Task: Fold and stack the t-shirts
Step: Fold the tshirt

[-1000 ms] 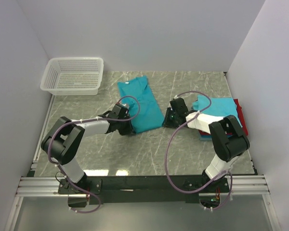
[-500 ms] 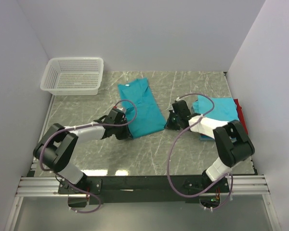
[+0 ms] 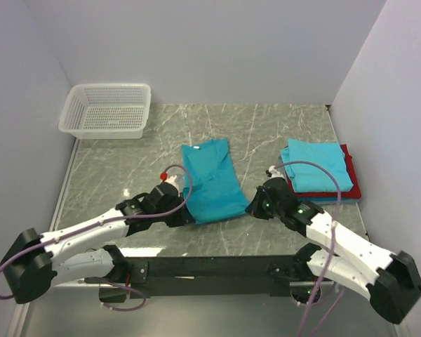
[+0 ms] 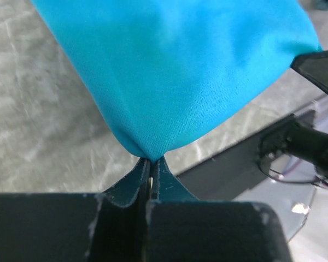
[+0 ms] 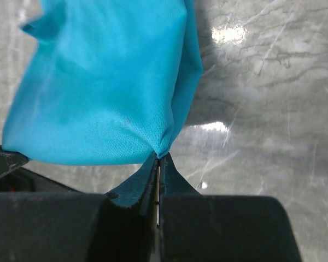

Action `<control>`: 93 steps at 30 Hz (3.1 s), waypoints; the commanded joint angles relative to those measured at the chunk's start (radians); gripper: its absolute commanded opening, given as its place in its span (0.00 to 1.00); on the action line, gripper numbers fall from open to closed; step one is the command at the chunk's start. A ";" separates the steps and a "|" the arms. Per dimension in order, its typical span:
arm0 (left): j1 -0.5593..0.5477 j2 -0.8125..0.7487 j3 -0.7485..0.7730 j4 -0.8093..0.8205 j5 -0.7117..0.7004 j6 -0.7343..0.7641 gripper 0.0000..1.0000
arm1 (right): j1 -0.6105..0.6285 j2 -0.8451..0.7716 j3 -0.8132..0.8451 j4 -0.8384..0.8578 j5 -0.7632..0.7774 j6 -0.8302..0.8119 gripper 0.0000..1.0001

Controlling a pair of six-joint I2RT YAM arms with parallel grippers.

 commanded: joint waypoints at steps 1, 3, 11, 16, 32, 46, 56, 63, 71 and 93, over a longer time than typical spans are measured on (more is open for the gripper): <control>-0.027 -0.076 0.016 -0.057 -0.055 -0.033 0.01 | 0.014 -0.100 0.051 -0.117 0.079 0.046 0.00; -0.027 -0.092 0.048 -0.083 -0.089 -0.017 0.01 | 0.016 -0.126 0.088 -0.139 0.097 0.039 0.00; -0.004 -0.025 0.220 -0.135 -0.287 0.017 0.00 | -0.001 -0.033 0.289 -0.130 0.205 -0.030 0.00; 0.111 0.086 0.321 -0.103 -0.212 0.088 0.00 | -0.055 0.074 0.413 -0.081 0.182 -0.095 0.00; 0.436 0.370 0.536 0.000 -0.008 0.221 0.00 | -0.196 0.412 0.695 -0.009 0.124 -0.204 0.00; 0.571 0.644 0.717 0.018 0.099 0.253 0.00 | -0.256 0.786 0.990 -0.030 0.111 -0.230 0.00; 0.611 0.874 0.927 0.018 0.145 0.281 0.00 | -0.299 1.022 1.168 0.005 0.053 -0.231 0.00; 0.616 1.014 1.045 -0.011 0.073 0.301 0.00 | -0.328 1.196 1.318 0.025 0.033 -0.248 0.00; 0.617 1.140 1.219 -0.083 0.023 0.318 0.09 | -0.365 1.360 1.447 0.031 -0.082 -0.256 0.40; 0.522 0.715 0.880 0.024 0.133 0.269 1.00 | -0.276 0.840 0.884 0.219 -0.300 -0.222 0.81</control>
